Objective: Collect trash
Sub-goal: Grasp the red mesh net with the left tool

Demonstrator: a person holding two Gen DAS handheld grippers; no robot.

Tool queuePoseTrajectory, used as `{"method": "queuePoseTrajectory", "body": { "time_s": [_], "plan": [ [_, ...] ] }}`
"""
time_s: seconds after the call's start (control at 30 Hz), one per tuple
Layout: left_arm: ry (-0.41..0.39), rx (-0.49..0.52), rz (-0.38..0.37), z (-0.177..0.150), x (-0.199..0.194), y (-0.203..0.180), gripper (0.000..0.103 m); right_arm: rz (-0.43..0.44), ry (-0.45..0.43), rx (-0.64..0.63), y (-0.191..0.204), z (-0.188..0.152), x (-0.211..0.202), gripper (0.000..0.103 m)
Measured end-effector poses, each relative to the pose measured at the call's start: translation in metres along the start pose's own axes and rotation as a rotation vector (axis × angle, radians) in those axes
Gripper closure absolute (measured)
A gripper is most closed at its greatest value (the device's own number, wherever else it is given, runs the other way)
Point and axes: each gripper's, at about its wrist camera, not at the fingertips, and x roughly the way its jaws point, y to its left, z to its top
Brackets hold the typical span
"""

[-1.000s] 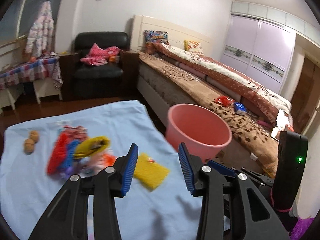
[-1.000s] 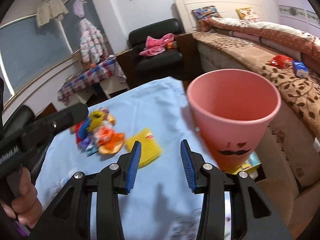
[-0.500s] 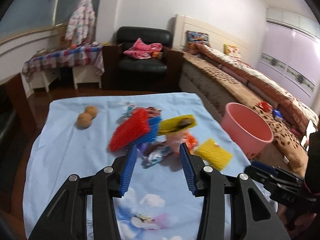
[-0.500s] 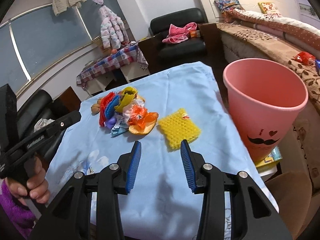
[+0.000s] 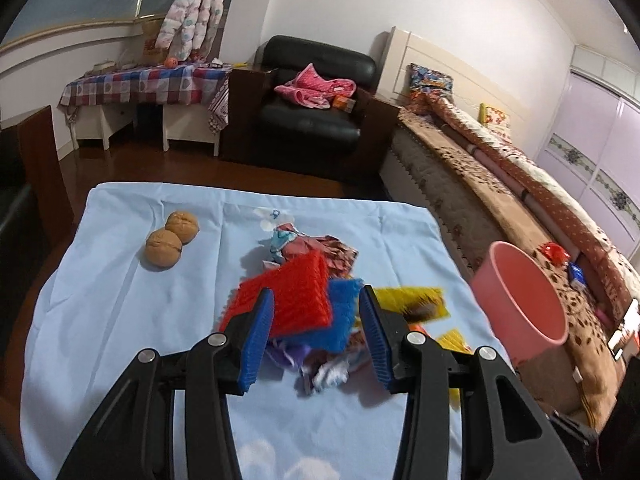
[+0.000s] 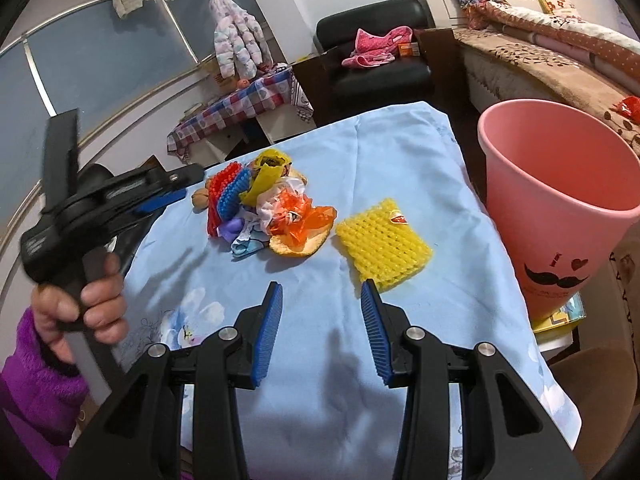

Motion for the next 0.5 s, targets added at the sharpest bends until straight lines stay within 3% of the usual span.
{"method": "queuePoseTrajectory", "body": {
  "time_s": [0.1, 0.17, 0.33, 0.5],
  "plan": [
    [0.026, -0.007, 0.009, 0.004, 0.018, 0.003, 0.06, 0.008, 0.006, 0.0, 0.0, 0.002, 0.004, 0.061],
    [0.039, -0.008, 0.017, 0.003, 0.024, 0.005, 0.066, 0.015, 0.003, -0.009, 0.001, 0.002, 0.005, 0.061],
    [0.065, -0.027, 0.009, -0.006, 0.025, 0.022, 0.092, 0.034, -0.013, -0.067, 0.013, 0.011, 0.007, 0.061],
    [0.039, -0.01, 0.01, -0.016, 0.006, 0.029, 0.096, 0.044, -0.013, -0.106, 0.023, 0.02, 0.013, 0.061]
  ]
}}
